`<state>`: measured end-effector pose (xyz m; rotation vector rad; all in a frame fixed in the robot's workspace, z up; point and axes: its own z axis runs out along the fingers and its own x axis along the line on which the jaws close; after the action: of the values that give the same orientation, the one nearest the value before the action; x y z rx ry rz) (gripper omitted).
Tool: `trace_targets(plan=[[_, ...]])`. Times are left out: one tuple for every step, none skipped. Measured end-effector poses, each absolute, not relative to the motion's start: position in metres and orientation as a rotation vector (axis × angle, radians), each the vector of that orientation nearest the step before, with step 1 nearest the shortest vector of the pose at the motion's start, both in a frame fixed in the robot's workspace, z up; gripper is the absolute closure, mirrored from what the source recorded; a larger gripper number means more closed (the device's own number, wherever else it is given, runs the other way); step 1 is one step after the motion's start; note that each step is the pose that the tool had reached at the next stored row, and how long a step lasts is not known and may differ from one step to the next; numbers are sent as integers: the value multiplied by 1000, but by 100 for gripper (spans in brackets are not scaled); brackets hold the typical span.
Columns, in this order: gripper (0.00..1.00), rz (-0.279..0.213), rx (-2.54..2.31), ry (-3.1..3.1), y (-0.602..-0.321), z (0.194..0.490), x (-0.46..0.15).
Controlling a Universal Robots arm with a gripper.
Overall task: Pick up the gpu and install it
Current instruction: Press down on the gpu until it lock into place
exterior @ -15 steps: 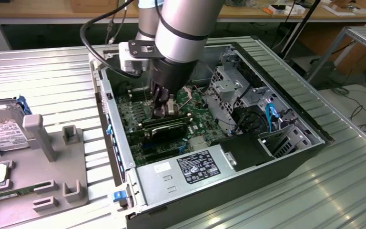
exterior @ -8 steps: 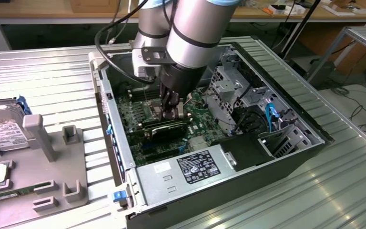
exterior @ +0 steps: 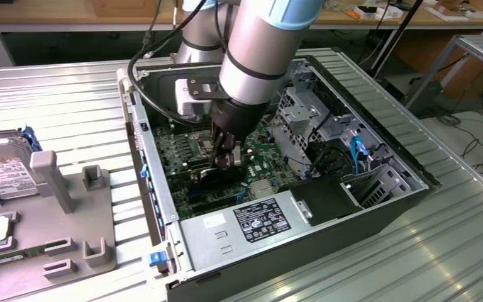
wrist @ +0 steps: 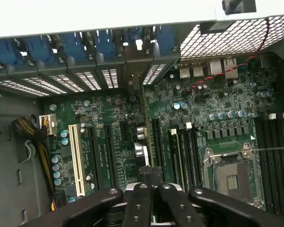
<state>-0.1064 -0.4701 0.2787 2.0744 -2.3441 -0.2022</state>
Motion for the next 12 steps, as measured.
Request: trace_targets(plan=[[89,-202,2073,-2345,-470,274,-106],[89,-201,2073,-2345,-470,272,-106],[89,-201,2073,-2344,-470,272,-106],[89,-201,2073,-2344,-470,272,-106],[89,-199,2073,-2344,-470,272,-106],[89,-195,2072,-2344,-470,271,-107],[89,-192,2071,-2343,-470,271,-107],[89,-191,2071,-2343,-470,271,-107],[89,-191,2071,-2343,-470,270,-107],[89,-191,2071,-2343,-470,270,-107],[89,-191,2071,-2343,-470,270,-107],[89,-191,2071,-2343,-470,271,-107]])
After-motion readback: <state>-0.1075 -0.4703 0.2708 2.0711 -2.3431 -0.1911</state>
